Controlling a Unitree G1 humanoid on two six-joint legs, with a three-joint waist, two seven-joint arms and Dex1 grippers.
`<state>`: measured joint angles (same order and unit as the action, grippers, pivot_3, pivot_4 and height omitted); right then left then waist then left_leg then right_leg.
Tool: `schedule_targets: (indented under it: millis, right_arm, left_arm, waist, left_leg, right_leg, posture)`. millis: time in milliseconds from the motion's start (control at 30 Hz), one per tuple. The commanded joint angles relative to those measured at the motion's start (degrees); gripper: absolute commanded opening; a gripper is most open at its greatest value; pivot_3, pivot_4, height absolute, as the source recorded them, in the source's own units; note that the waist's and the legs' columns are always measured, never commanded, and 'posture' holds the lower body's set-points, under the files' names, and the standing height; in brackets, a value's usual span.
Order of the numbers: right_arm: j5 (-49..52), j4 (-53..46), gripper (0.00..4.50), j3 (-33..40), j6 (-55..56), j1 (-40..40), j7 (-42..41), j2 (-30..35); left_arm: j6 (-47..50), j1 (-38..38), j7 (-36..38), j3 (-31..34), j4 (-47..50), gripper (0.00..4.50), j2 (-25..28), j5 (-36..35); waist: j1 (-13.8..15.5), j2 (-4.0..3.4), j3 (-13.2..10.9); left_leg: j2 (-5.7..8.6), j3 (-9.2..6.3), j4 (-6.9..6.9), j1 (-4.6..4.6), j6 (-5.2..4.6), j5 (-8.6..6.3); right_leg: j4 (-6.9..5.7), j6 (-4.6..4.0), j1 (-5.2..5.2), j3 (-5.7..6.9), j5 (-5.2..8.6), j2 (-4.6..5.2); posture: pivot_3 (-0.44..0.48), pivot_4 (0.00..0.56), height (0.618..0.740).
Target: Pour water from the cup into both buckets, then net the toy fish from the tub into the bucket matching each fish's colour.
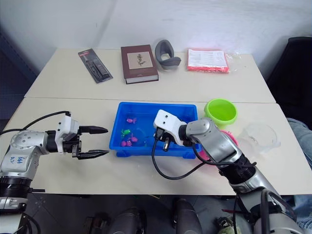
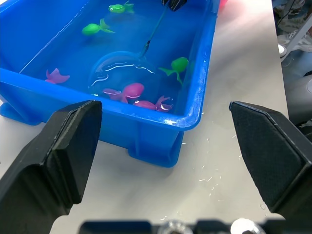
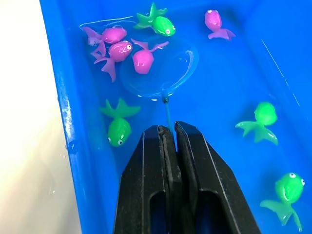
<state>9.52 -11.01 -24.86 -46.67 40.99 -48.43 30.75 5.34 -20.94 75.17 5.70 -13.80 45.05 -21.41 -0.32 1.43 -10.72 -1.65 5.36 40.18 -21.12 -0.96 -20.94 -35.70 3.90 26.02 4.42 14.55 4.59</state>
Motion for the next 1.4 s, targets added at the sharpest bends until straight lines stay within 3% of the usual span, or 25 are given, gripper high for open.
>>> schedule_targets:
  millis: [33, 433, 767, 1167, 1400]
  right_arm:
    - [0.8, -2.6, 0.0, 3.1, -0.5, -0.6, -0.3, 1.2]
    - [4.1, -3.5, 0.0, 8.6, -3.3, -3.5, 0.8, 1.1]
    - [13.0, -15.2, 0.0, 20.7, -4.9, -12.6, -1.8, 7.8]
    - [32.0, -37.8, 0.0, 52.3, -15.0, -38.7, 7.7, 5.2]
    - [41.1, -46.4, 0.0, 71.5, -11.0, -58.0, 12.0, -0.1]
  left_arm:
    - [0.3, 0.6, 0.0, 1.3, 2.1, 4.49, 0.9, -0.9]
    - [1.2, 0.2, 0.1, 0.9, 2.5, 4.49, 0.7, -0.9]
    - [5.7, -2.7, 0.1, 0.6, 5.7, 4.49, -0.8, -4.4]
    - [12.2, -9.1, 2.6, -5.0, 8.7, 4.49, -6.9, -7.2]
    - [11.7, -12.3, 5.3, -8.5, 5.4, 4.49, -10.4, -6.4]
  waist:
    - [0.0, 0.0, 0.0]
    - [0.0, 0.0, 0.0]
    - [0.4, 0.0, 0.0]
    - [0.7, 0.01, 0.0]
    - [1.4, -0.04, 0.0]
  left_leg:
    - [0.0, 0.0, 0.0, 0.0, 0.0, 0.0]
    - [0.0, 0.01, 0.0, 0.0, 0.0, 0.0]
    - [0.04, 0.0, 0.0, 0.0, -0.01, -0.01]
    - [0.05, -0.04, 0.0, 0.06, 0.0, 0.0]
    - [0.08, -0.03, -0.08, 0.52, -0.03, -0.01]
  right_leg:
    - [0.0, 0.0, 0.0, 0.0, 0.0, 0.0]
    - [0.0, 0.0, 0.0, -0.01, 0.0, 0.0]
    - [0.01, 0.0, -0.02, 0.0, 0.0, 0.0]
    - [0.0, 0.01, -0.1, -0.02, -0.01, -0.1]
    - [0.09, 0.02, -0.54, -0.09, -0.01, -0.19]
  posture:
    - [0.0, 0.15, 0.74]
    - [0.0, 0.15, 0.74]
    - [0.0, 0.15, 0.74]
    - [0.0, 0.15, 0.74]
    - [0.0, 0.15, 0.74]
